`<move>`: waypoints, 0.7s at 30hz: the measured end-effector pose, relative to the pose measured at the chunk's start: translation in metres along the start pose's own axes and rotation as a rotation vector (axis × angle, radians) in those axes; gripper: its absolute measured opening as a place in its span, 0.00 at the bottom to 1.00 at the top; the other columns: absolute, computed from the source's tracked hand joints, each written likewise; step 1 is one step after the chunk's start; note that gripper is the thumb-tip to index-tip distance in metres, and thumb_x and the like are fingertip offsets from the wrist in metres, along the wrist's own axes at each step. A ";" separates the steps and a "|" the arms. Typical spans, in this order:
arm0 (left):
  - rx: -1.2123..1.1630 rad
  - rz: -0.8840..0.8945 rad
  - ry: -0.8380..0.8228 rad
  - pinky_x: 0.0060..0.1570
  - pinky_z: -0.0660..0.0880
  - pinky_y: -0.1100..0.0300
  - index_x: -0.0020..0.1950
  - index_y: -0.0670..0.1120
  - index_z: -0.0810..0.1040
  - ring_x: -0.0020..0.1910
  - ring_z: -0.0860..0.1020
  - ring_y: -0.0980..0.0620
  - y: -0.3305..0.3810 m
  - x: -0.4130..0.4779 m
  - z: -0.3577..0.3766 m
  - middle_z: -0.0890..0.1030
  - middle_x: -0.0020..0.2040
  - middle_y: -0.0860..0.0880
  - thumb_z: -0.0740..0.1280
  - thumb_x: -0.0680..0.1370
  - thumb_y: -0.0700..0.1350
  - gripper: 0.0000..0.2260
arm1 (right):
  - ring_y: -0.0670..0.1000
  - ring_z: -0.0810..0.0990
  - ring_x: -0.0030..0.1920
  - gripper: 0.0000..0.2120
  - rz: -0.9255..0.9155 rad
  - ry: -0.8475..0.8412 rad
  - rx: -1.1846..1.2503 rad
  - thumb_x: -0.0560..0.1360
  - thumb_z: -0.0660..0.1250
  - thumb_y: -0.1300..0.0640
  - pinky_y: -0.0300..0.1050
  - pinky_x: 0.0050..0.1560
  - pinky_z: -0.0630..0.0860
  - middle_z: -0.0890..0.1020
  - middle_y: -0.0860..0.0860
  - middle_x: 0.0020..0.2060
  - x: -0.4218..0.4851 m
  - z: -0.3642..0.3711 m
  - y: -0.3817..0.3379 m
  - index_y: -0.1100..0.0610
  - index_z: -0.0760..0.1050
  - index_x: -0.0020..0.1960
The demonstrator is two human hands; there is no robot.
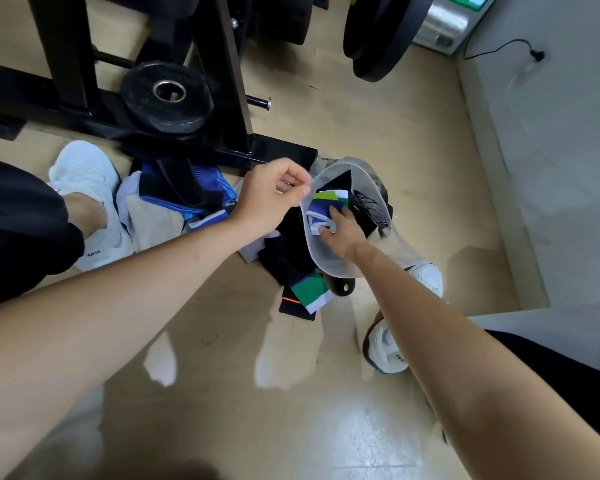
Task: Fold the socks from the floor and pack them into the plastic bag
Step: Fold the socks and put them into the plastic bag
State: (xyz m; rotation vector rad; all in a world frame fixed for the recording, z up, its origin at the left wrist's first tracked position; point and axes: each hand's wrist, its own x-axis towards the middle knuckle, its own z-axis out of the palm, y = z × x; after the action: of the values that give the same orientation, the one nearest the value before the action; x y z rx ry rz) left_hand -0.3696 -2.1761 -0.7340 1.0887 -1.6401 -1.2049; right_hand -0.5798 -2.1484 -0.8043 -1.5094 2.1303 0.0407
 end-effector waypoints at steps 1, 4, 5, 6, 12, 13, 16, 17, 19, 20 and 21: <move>-0.008 -0.001 0.002 0.48 0.83 0.48 0.47 0.49 0.83 0.44 0.83 0.51 0.000 0.001 0.000 0.85 0.44 0.53 0.72 0.76 0.39 0.05 | 0.61 0.55 0.78 0.31 0.050 -0.061 -0.081 0.81 0.58 0.44 0.54 0.75 0.55 0.50 0.57 0.80 0.007 0.000 0.005 0.50 0.52 0.81; -0.014 0.006 0.007 0.49 0.82 0.50 0.48 0.47 0.83 0.44 0.83 0.52 0.003 0.000 0.000 0.85 0.44 0.52 0.72 0.76 0.39 0.04 | 0.64 0.48 0.79 0.31 0.168 -0.176 -0.183 0.80 0.51 0.37 0.61 0.75 0.49 0.49 0.56 0.80 0.020 -0.003 0.011 0.42 0.48 0.80; -0.008 0.012 0.006 0.49 0.82 0.51 0.48 0.47 0.83 0.44 0.83 0.52 0.005 0.000 0.001 0.85 0.44 0.52 0.72 0.76 0.39 0.04 | 0.64 0.48 0.79 0.31 0.173 -0.188 -0.214 0.81 0.50 0.38 0.61 0.75 0.49 0.51 0.57 0.80 0.022 -0.004 0.010 0.43 0.47 0.80; -0.001 0.016 0.001 0.49 0.82 0.51 0.49 0.47 0.83 0.45 0.83 0.53 0.006 -0.001 0.001 0.85 0.44 0.52 0.72 0.76 0.39 0.04 | 0.62 0.50 0.79 0.31 0.170 -0.198 -0.245 0.81 0.50 0.39 0.60 0.75 0.50 0.54 0.57 0.79 0.021 -0.007 0.006 0.45 0.47 0.81; 0.061 -0.011 0.020 0.47 0.80 0.57 0.49 0.48 0.82 0.43 0.82 0.53 0.000 -0.011 -0.001 0.84 0.47 0.54 0.72 0.76 0.41 0.04 | 0.63 0.70 0.68 0.27 -0.017 0.045 -0.195 0.81 0.57 0.45 0.55 0.69 0.63 0.72 0.63 0.69 -0.021 -0.023 -0.019 0.53 0.62 0.77; 0.079 -0.012 0.026 0.46 0.79 0.59 0.50 0.49 0.82 0.43 0.82 0.54 -0.002 -0.013 -0.002 0.83 0.48 0.55 0.73 0.76 0.42 0.04 | 0.63 0.74 0.64 0.24 -0.088 0.159 -0.154 0.80 0.59 0.47 0.53 0.64 0.68 0.76 0.62 0.64 -0.031 -0.023 -0.019 0.56 0.69 0.73; 0.139 -0.012 0.040 0.48 0.77 0.59 0.54 0.50 0.80 0.45 0.81 0.57 -0.013 -0.019 -0.006 0.80 0.55 0.53 0.71 0.77 0.50 0.08 | 0.58 0.78 0.45 0.13 -0.406 0.542 -0.026 0.75 0.62 0.53 0.49 0.42 0.73 0.81 0.57 0.44 -0.079 -0.017 -0.018 0.59 0.79 0.52; 0.142 -0.027 0.044 0.50 0.79 0.56 0.56 0.50 0.80 0.47 0.81 0.56 -0.017 -0.021 -0.008 0.78 0.57 0.53 0.69 0.77 0.53 0.11 | 0.56 0.77 0.40 0.08 -0.534 0.616 -0.001 0.74 0.63 0.55 0.48 0.37 0.71 0.79 0.54 0.39 -0.098 -0.013 -0.018 0.59 0.79 0.46; 0.088 -0.090 0.042 0.52 0.81 0.47 0.58 0.53 0.79 0.51 0.81 0.52 -0.024 -0.028 -0.014 0.77 0.58 0.54 0.66 0.77 0.58 0.14 | 0.53 0.74 0.34 0.05 -0.746 0.626 0.006 0.72 0.64 0.59 0.45 0.33 0.68 0.76 0.51 0.32 -0.130 0.007 -0.011 0.57 0.76 0.38; 0.068 -0.118 0.039 0.52 0.81 0.45 0.57 0.54 0.79 0.51 0.81 0.51 -0.028 -0.032 -0.018 0.78 0.57 0.55 0.65 0.77 0.59 0.13 | 0.52 0.74 0.32 0.05 -0.782 0.585 -0.008 0.71 0.65 0.59 0.44 0.32 0.67 0.75 0.50 0.30 -0.141 0.020 -0.006 0.56 0.75 0.36; 0.065 -0.146 0.036 0.51 0.81 0.45 0.55 0.55 0.79 0.49 0.82 0.51 -0.034 -0.036 -0.021 0.80 0.54 0.56 0.64 0.76 0.60 0.13 | 0.53 0.75 0.31 0.06 -0.754 0.521 -0.019 0.70 0.65 0.58 0.43 0.31 0.67 0.76 0.50 0.29 -0.146 0.035 0.001 0.55 0.74 0.35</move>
State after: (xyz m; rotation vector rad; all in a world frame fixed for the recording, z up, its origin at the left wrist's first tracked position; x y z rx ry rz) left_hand -0.3334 -2.1535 -0.7662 1.2822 -1.6054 -1.2241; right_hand -0.5318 -2.0103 -0.7722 -2.4342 1.7454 -0.6599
